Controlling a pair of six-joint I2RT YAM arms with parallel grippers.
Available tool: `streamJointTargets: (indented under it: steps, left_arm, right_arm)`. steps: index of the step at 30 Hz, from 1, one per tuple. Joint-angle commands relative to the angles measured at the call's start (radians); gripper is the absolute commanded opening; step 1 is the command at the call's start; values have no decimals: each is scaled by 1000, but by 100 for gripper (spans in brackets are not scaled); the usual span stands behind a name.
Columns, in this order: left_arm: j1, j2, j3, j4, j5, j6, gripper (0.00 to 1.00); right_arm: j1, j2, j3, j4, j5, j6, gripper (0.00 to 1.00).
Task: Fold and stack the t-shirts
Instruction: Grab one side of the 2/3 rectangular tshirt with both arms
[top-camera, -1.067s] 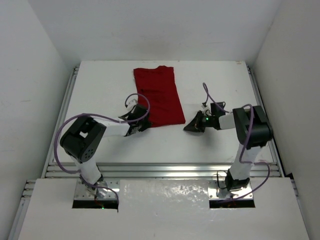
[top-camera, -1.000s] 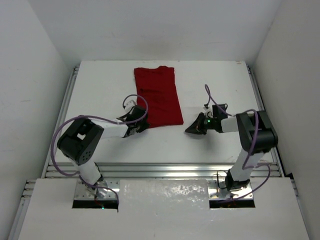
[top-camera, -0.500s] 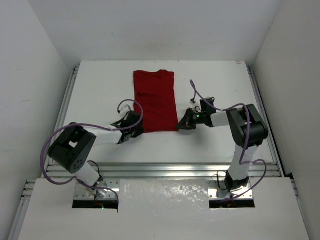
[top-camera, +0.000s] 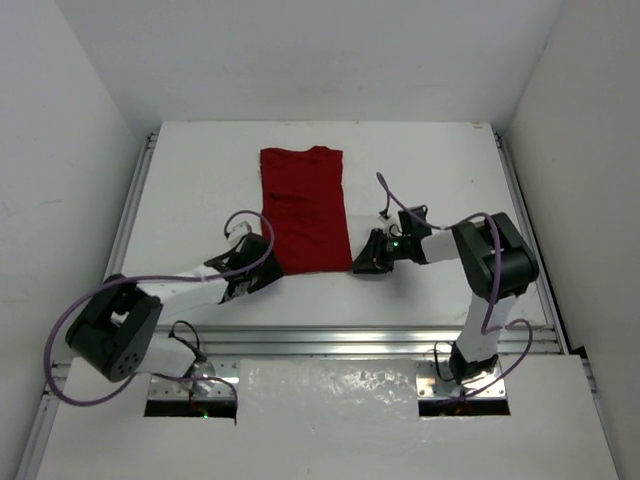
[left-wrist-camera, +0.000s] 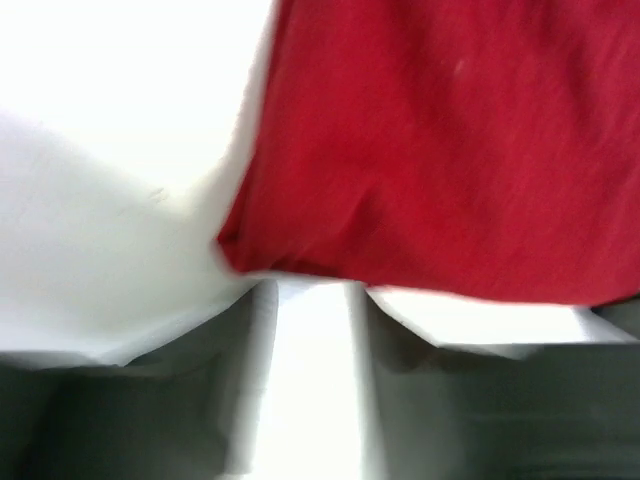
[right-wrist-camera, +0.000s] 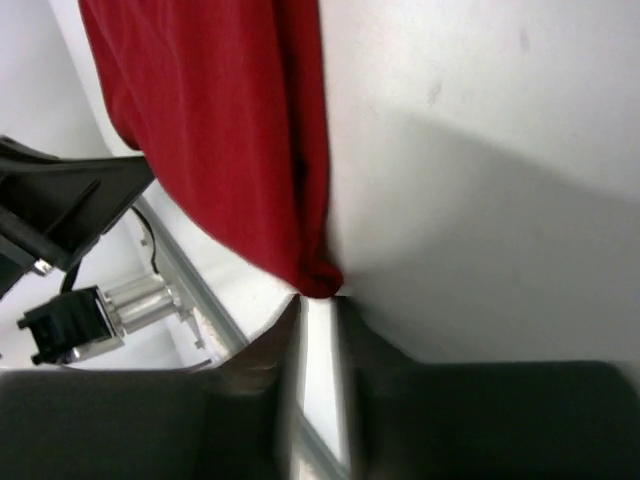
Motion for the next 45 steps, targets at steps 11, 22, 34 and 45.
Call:
streamJointTargets:
  steps: [11, 22, 34, 45]
  left_arm:
    - [45, -239, 44, -272, -130, 19, 81]
    - [179, -80, -109, 230, 72, 182, 66]
    - [182, -20, -106, 139, 153, 148, 47]
    - [183, 13, -52, 16, 158, 125, 14]
  right_arm:
    - [-1, -210, 52, -173, 120, -115, 54]
    - [-1, -121, 70, -159, 85, -178, 59]
    - [-3, -126, 39, -159, 93, -184, 57]
    - [-3, -141, 30, -153, 109, -172, 56]
